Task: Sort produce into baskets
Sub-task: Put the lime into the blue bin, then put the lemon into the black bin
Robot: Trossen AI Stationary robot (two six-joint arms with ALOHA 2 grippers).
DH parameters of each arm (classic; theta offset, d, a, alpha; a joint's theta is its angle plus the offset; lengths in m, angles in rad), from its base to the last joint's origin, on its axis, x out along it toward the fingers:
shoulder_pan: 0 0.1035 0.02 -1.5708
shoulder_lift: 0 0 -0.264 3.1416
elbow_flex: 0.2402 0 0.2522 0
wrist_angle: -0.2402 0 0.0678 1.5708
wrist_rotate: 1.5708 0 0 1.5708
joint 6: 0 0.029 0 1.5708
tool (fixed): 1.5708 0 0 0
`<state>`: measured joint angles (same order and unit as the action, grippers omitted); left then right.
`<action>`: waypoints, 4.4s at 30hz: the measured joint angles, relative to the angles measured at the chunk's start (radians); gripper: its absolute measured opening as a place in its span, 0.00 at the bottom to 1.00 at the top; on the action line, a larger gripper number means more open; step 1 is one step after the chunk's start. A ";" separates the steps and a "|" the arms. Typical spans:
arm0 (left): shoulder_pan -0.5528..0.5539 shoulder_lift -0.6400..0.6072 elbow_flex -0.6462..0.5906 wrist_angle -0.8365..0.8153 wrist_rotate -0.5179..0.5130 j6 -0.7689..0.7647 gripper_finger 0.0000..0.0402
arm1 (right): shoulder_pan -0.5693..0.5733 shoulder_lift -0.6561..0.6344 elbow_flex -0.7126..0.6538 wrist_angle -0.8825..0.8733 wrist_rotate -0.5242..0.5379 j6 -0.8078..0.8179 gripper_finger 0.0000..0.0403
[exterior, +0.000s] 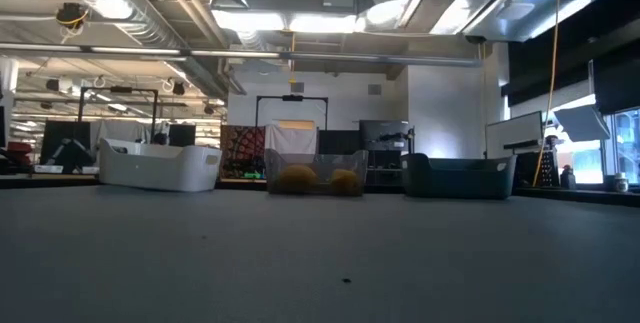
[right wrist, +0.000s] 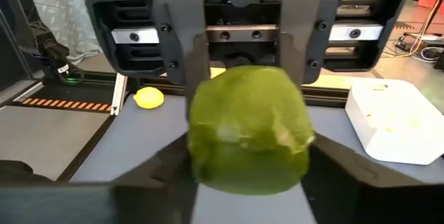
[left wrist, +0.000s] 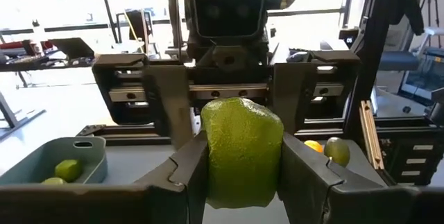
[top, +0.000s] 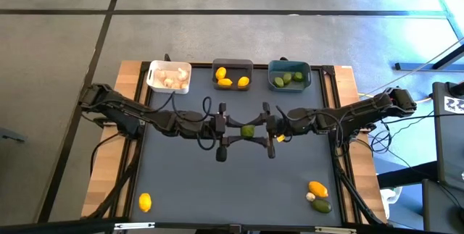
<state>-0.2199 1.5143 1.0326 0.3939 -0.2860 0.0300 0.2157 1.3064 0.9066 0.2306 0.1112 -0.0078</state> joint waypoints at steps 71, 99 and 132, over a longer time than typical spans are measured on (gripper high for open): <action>0.069 -0.179 0.000 -0.339 -0.014 -0.083 0.54 | -0.925 -0.166 0.000 -0.807 0.149 0.030 0.34; 0.079 -0.179 0.000 -0.339 -0.014 -0.080 0.54 | -1.067 0.185 0.000 -0.807 -0.026 0.029 0.68; -0.142 -0.169 0.000 -0.737 0.128 -0.524 0.49 | -0.498 0.003 0.000 -0.873 -0.310 0.047 0.61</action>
<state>-0.3619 1.3454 1.0325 -0.3428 -0.1576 -0.4940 -0.2822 1.3098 0.9062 -0.6426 -0.1985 0.0391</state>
